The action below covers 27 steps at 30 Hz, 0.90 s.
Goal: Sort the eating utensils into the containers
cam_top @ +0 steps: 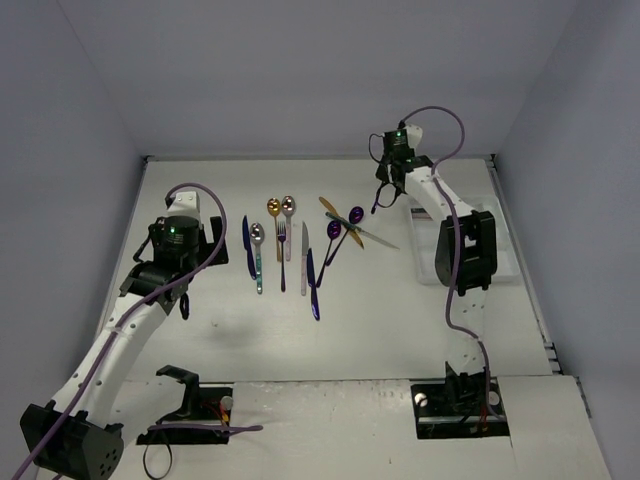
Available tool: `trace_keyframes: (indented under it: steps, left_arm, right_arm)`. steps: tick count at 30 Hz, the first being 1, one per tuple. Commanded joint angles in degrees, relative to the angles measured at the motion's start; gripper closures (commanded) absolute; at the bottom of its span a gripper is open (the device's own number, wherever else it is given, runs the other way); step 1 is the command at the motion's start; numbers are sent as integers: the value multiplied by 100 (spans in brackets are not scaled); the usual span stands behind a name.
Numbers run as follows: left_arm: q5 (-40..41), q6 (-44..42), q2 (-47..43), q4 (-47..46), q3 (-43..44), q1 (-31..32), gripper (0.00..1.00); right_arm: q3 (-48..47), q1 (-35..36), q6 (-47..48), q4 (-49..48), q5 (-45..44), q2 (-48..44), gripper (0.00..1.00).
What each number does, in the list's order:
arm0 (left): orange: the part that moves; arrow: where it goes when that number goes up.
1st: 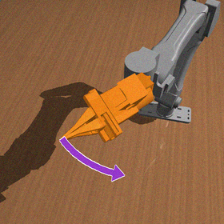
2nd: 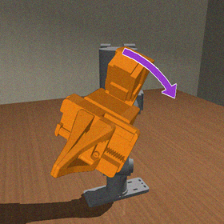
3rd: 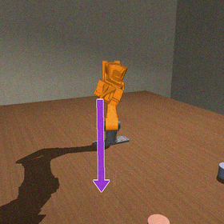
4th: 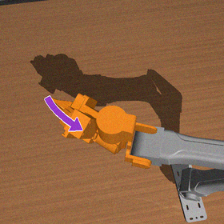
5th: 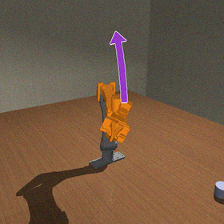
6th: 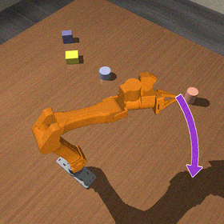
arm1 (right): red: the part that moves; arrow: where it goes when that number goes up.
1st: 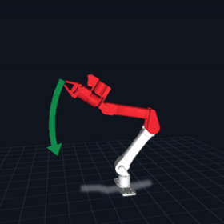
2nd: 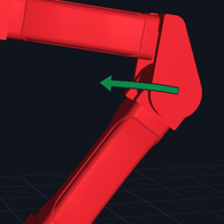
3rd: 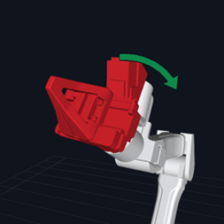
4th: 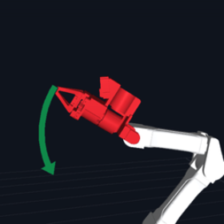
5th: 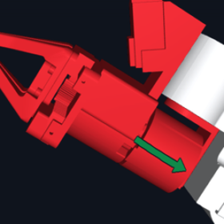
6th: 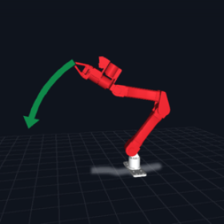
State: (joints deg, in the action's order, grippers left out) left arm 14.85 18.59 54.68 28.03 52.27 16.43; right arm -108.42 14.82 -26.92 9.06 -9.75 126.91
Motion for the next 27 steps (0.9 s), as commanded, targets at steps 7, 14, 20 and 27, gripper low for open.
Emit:
trace_keyframes:
  steps: [7,14,20,27]
  left_arm:
    - [26,22,-71,-237,125,-43,8]
    - [9,31,-71,-237,117,-43,8]
    - [2,31,-71,-237,124,-43,8]
    - [2,22,-65,-228,117,-43,8]
  right_arm:
    - [1904,-972,-1512,-1178,-830,-1844,100]
    - [2885,-1530,-2906,-1298,-1228,-2144,100]
    - [3002,-2008,-3776,-1373,-1240,-1881,100]
    - [2795,-2170,-4329,-1433,-1147,-1430,100]
